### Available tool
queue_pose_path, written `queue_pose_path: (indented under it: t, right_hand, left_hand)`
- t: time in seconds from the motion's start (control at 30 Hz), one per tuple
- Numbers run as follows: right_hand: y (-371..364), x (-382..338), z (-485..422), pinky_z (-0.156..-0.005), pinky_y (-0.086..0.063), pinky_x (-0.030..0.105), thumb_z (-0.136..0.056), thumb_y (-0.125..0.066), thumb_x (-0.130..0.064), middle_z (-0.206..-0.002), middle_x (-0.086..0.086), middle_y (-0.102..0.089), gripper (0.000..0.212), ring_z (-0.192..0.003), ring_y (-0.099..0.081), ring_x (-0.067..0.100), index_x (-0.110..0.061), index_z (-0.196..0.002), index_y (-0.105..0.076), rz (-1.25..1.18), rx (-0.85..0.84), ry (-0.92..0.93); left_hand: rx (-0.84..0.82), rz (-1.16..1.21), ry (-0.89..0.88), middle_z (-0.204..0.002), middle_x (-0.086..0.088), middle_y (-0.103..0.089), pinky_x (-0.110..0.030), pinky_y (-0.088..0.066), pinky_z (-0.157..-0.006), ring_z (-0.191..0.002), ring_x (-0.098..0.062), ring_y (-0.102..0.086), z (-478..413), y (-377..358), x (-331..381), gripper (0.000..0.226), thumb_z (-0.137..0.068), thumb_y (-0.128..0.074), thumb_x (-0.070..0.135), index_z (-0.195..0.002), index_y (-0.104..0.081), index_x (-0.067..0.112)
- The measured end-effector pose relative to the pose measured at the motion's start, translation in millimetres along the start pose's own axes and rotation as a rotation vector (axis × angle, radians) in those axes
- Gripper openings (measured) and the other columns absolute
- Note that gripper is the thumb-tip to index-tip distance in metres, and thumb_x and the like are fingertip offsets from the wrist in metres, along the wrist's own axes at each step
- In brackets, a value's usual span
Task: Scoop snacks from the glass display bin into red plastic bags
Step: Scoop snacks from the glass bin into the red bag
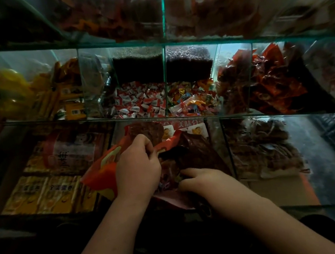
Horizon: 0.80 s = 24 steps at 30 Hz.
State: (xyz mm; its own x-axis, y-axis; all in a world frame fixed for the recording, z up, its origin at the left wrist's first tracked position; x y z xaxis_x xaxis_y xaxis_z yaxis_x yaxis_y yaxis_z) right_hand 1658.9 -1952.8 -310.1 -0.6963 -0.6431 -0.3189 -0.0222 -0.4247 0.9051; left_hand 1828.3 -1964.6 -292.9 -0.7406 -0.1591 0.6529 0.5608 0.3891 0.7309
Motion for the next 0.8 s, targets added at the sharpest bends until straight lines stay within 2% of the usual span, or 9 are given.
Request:
queue_pose_path:
  t: [0.13,0.2,0.27,0.37,0.53,0.6,0.67,0.73,0.8]
  right_hand:
    - [-18.4,8.1,-15.3,-0.11,-0.042,0.031,-0.092,-0.069,-0.025,-0.143,-0.009,-0.055,0.041,-0.134,-0.051,0.016,-0.033,-0.132,-0.065,-0.153,0.006,0.012]
    - [-14.4,12.4,-14.4,-0.101,-0.049,0.029,-0.086,-0.075,-0.02,-0.126,-0.009,-0.067,0.034,-0.12,-0.061,0.01,-0.028,-0.119,-0.072,-0.305,0.11,0.006]
    - [-13.1,16.0,-5.9,-0.086,-0.054,0.024,-0.09,-0.071,-0.021,-0.106,-0.011,-0.072,0.02,-0.099,-0.067,0.003,-0.027,-0.109,-0.074,-0.437,0.218,-0.006]
    - [-20.8,24.3,4.3,-0.081,-0.054,0.02,-0.095,-0.065,-0.03,-0.1,-0.015,-0.073,0.014,-0.093,-0.067,-0.002,-0.029,-0.107,-0.073,-0.527,0.296,-0.079]
    - [-26.7,36.9,-1.3,-0.086,-0.054,0.023,-0.093,-0.069,-0.027,-0.099,-0.014,-0.074,0.01,-0.096,-0.068,0.001,-0.028,-0.1,-0.075,-0.536,0.491,-0.217]
    - [-27.2,43.8,-5.8,-0.083,-0.053,0.02,-0.09,-0.073,-0.026,-0.09,-0.016,-0.075,0.005,-0.089,-0.069,-0.002,-0.03,-0.089,-0.077,-0.689,0.54,-0.319]
    - [-27.9,50.7,-7.7,-0.077,-0.052,0.02,-0.088,-0.075,-0.027,-0.082,-0.017,-0.075,0.011,-0.081,-0.069,-0.003,-0.034,-0.08,-0.076,-0.839,0.549,-0.416]
    - [-29.7,53.7,-7.5,-0.075,-0.057,0.027,-0.088,-0.075,-0.027,-0.079,-0.014,-0.076,0.015,-0.076,-0.072,0.002,-0.037,-0.078,-0.076,-0.923,0.513,-0.458]
    - [-31.2,53.7,-3.0,-0.073,-0.063,0.037,-0.09,-0.074,-0.024,-0.077,-0.003,-0.078,0.015,-0.074,-0.077,0.015,-0.032,-0.077,-0.077,-1.069,0.479,-0.489]
  left_hand:
    - [-0.012,0.008,-0.021,-0.051,0.004,-0.044,-0.022,-0.019,-0.039,-0.055,-0.008,-0.053,0.6,-1.7,2.9,0.035,-0.092,-0.071,0.02,-0.074,-0.042,0.03]
    - [-0.007,0.008,-0.012,-0.05,0.004,-0.043,-0.02,-0.019,-0.038,-0.054,-0.008,-0.053,1.5,-1.4,1.3,0.035,-0.093,-0.07,0.02,-0.074,-0.042,0.029]
    - [-0.001,0.019,0.009,-0.049,0.004,-0.043,-0.02,-0.019,-0.036,-0.05,-0.009,-0.052,2.0,0.3,-2.5,0.034,-0.093,-0.07,0.02,-0.074,-0.043,0.029]
    - [0.002,0.029,-0.006,-0.049,0.005,-0.042,-0.021,-0.021,-0.037,-0.049,-0.008,-0.051,4.1,2.2,-3.8,0.035,-0.092,-0.071,0.019,-0.074,-0.043,0.029]
    - [-0.027,0.032,-0.023,-0.05,0.004,-0.044,-0.026,-0.024,-0.035,-0.048,-0.012,-0.051,11.5,-3.5,-4.0,0.034,-0.093,-0.071,0.019,-0.076,-0.044,0.03]
    - [-0.026,0.034,-0.018,-0.049,0.003,-0.045,-0.026,-0.025,-0.034,-0.046,-0.013,-0.051,12.9,-4.5,-4.2,0.033,-0.093,-0.071,0.02,-0.076,-0.044,0.03]
    - [-0.02,0.043,-0.008,-0.05,0.004,-0.045,-0.026,-0.026,-0.036,-0.047,-0.012,-0.05,12.6,-3.7,-4.6,0.033,-0.093,-0.07,0.021,-0.075,-0.044,0.03]
    - [-0.02,0.054,-0.009,-0.05,0.005,-0.045,-0.027,-0.026,-0.037,-0.047,-0.011,-0.05,11.1,-2.3,-6.1,0.033,-0.093,-0.07,0.022,-0.075,-0.044,0.03]
    - [-0.014,0.072,-0.006,-0.051,0.004,-0.045,-0.029,-0.027,-0.036,-0.046,-0.012,-0.049,9.7,-0.3,-8.9,0.033,-0.093,-0.071,0.022,-0.075,-0.044,0.03]
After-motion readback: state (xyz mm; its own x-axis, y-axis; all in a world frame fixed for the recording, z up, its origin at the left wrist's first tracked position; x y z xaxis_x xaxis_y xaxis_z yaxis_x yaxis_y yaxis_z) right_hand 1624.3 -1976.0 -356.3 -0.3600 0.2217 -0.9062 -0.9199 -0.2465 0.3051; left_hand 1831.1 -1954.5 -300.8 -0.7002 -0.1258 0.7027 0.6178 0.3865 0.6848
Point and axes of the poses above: each hand's wrist, its own z-axis away from the middle knuckle, its own y-axis out of the back of the hand, x = y × z, the point moved 6 cm from there along -z, towards the middle knuckle
